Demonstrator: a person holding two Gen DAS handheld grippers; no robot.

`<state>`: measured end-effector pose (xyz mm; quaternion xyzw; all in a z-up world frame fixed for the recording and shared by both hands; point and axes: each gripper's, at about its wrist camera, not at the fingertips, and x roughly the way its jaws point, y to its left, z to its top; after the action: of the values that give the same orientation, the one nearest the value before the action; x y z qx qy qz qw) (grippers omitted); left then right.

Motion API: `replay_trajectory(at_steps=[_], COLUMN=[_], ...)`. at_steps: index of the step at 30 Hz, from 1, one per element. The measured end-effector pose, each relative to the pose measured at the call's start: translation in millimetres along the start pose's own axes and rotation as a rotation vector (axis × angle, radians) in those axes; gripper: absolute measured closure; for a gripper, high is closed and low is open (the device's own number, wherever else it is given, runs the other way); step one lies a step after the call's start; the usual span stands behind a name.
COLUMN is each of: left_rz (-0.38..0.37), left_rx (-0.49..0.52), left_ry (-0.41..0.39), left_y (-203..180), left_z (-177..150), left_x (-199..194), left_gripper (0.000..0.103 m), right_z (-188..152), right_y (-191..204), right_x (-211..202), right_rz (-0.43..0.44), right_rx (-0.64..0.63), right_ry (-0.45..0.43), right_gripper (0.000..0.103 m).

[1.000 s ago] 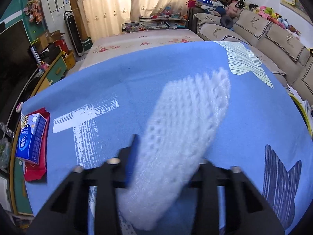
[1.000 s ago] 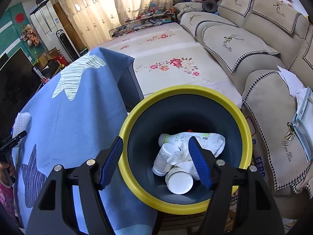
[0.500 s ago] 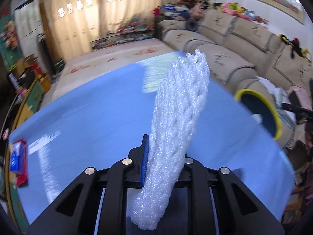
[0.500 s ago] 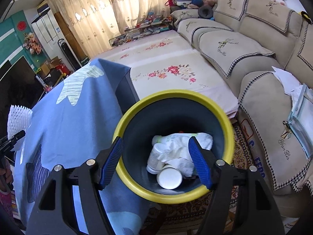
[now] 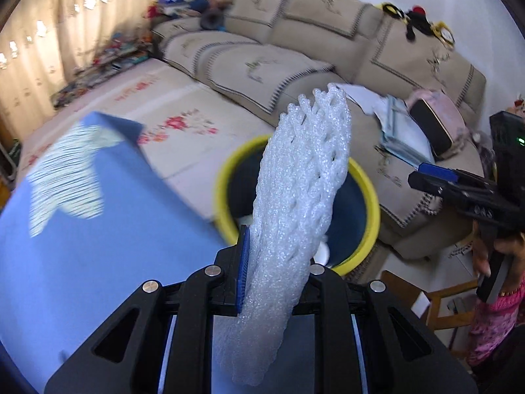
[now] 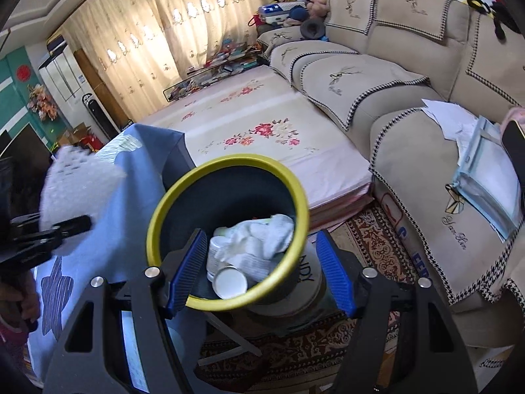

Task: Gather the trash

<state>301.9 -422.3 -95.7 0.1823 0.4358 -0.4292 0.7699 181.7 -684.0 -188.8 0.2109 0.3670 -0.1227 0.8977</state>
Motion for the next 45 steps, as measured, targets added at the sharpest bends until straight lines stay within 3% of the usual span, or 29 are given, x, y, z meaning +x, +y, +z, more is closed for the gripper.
replay_trajectory(at_steps=[4, 10, 15, 20, 23, 26, 28, 32, 38, 45], left_rz=[-0.023, 0.006, 0.049, 0.064, 0.068, 0.116, 0.150, 0.288, 0.510, 0.617], left_rx=[-0.013, -0.006, -0.009, -0.057, -0.104, -0.132, -0.149, -0.223, -0.348, -0.530], left_ry=[0.070, 0.113, 0.120, 0.079, -0.018, -0.159, -0.219, -0.339, -0.397, -0.431], left_y=[-22.5, -32.8, -35.7, -27.3, -20.7, -20.2, -18.7, -10.0, 4.5, 14.2], left_z=[24.7, 42.2, 48.4, 48.6, 39.2, 19.2, 3.1, -52.1, -138.3, -235.9], left_x=[49.7, 88.9, 106.8, 98.7, 57.0, -0.7, -33.4, -115.1, -203.3, -280.3], left_gripper=[0.085, 0.081, 0.040, 0.033, 0.030, 0.008, 0.005, 0.005, 0.005, 0.005], right_z=[-4.2, -7.6, -11.3, -13.6, -16.2, -23.6, -28.8, -41.2, -51.2, -67.4], right_y=[-19.2, -39.8, -45.1, -43.0, -33.9, -20.1, -8.9, 20.5, 63.4, 110.4], right_x=[-0.3, 2.1, 2.8, -1.6, -7.7, -13.8, -17.8, -30.3, -56.8, -97.4], right_rz=[0.010, 0.030, 0.046, 0.060, 0.066, 0.062, 0.071, 0.072, 0.061, 0.070], right_rx=[0.020, 0.061, 0.076, 0.074, 0.060, 0.023, -0.003, -0.081, -0.185, -0.287], right_ry=[0.007, 0.008, 0.014, 0.012, 0.011, 0.012, 0.012, -0.005, -0.068, -0.163], right_gripper=[0.037, 0.037, 0.037, 0.037, 0.036, 0.034, 0.034, 0.030, 0.019, 0.007])
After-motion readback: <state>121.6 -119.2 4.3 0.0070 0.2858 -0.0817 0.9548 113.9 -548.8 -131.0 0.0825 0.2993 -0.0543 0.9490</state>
